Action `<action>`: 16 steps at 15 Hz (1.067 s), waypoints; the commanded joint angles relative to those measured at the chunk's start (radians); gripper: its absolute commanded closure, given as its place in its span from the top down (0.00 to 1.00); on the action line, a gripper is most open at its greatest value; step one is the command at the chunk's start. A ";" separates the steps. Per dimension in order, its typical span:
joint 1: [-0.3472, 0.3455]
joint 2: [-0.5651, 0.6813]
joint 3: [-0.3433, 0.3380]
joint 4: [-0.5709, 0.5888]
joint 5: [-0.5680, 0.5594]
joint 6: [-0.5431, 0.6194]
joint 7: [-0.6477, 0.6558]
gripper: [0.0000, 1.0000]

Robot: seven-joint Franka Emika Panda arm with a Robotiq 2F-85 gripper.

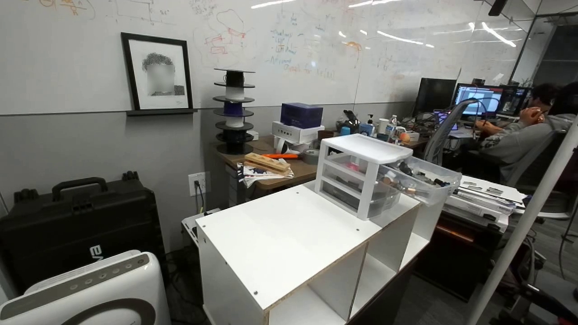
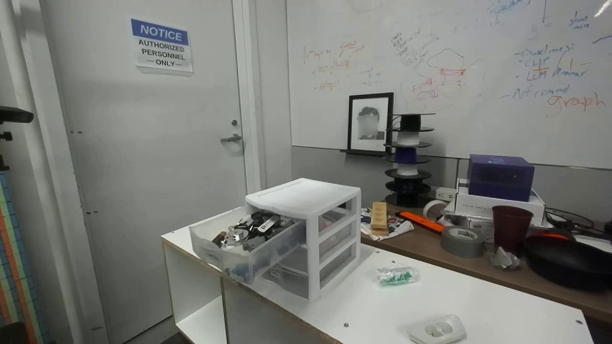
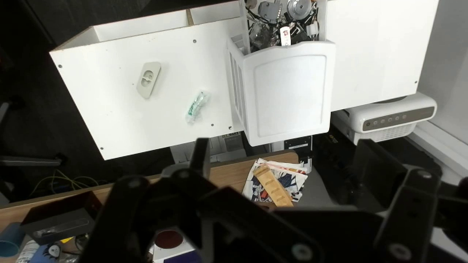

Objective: Put the objects on the right in the top drawer of the dresser

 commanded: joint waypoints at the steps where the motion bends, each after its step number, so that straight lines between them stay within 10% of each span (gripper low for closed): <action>1: -0.022 0.004 0.019 0.006 0.004 -0.004 -0.003 1.00; 16: -0.126 0.163 -0.044 0.023 0.031 0.186 -0.041 1.00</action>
